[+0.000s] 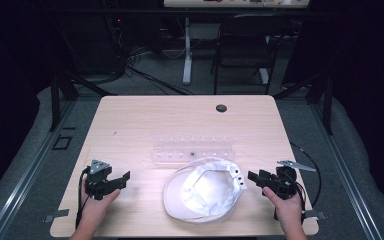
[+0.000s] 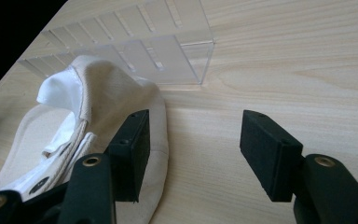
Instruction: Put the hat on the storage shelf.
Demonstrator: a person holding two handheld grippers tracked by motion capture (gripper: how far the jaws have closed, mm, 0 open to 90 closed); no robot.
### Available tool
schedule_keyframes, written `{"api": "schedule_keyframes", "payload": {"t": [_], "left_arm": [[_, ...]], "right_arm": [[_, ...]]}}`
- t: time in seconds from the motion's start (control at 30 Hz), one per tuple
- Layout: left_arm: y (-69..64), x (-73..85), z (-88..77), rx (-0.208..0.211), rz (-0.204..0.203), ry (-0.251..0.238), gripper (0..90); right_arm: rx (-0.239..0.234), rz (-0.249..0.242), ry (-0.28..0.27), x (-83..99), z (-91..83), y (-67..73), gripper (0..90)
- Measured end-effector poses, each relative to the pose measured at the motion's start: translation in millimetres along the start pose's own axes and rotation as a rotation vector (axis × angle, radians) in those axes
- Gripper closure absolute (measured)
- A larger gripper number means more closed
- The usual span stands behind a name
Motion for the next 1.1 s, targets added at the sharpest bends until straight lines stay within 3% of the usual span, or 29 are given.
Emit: {"api": "schedule_keyframes", "payload": {"t": [0.2, 0.33, 0.43, 0.77, 0.93, 1.1], "left_arm": [[-2.4, 2.1, 0.7, 0.014, 0.005, 0.002, 25.1], [-2.5, 0.5, -1.5, 0.009, 0.023, -0.001, 25.1], [-3.1, 2.3, -2.5, 0.006, 0.022, -0.001, 25.1], [-4.2, 4.1, -1.4, -0.004, 0.031, 0.011, 25.1], [-3.4, 5.0, -2.8, -0.009, 0.027, 0.006, 25.1], [-3.1, 6.8, -4.9, -0.014, 0.023, 0.003, 25.1]], "right_arm": [[0.002, 0.023, -0.007, -1.0, -1.7, -2.0, 42.9], [0.004, -0.005, 0.002, -1.9, -2.4, 2.4, 42.8], [-0.005, 0.001, 0.0, -2.3, -2.7, 4.2, 42.8], [-0.033, -0.036, 0.036, -18.1, -10.9, 17.5, 44.2], [-0.084, -0.034, 0.047, -29.1, -15.6, 26.1, 44.0], [-0.089, -0.069, 0.098, -37.0, -17.8, 37.8, 43.7]]}}
Point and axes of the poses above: each handheld gripper's, and its own axes: z roughly forward along the jaws, x roughly out of its underside, y roughly to its left, the point moved 1 cm from there along z, roughly forward along the jaws, and after that the axes turned 13 degrees about x, right-handed, at the moved point
